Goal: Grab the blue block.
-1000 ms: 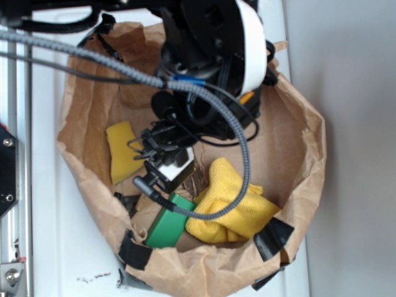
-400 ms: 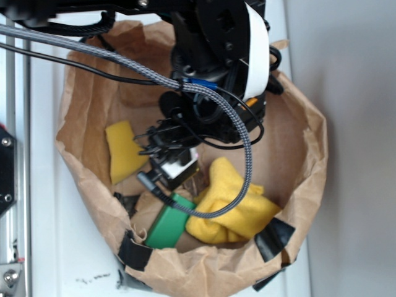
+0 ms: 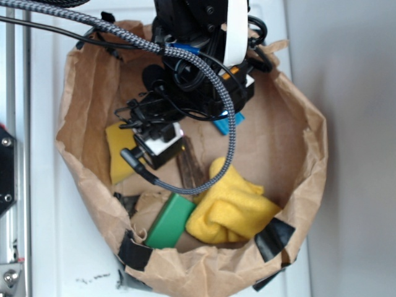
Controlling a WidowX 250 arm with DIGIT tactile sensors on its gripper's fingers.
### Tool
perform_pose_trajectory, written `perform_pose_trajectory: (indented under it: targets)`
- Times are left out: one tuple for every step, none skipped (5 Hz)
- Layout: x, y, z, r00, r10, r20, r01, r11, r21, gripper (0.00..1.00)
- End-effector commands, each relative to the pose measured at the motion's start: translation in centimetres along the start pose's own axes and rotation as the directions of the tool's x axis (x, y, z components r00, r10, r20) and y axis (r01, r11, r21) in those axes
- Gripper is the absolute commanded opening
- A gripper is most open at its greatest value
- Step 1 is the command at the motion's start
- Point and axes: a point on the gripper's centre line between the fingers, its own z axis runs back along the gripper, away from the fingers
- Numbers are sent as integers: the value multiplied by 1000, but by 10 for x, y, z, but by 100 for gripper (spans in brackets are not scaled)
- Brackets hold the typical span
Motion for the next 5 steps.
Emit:
perform_pose_trajectory:
  targets:
    - [4, -10, -7, 980, -38, -195, 89, 962, 259, 100]
    - [6, -1, -24, 979, -62, -193, 117, 949, 291, 100]
    - [5, 15, -29, 977, -50, -208, 98, 969, 228, 100]
    - [1, 21, -26, 979, -45, -198, 89, 971, 221, 100]
    - [-7, 28, -27, 977, -55, -205, 96, 976, 195, 100]
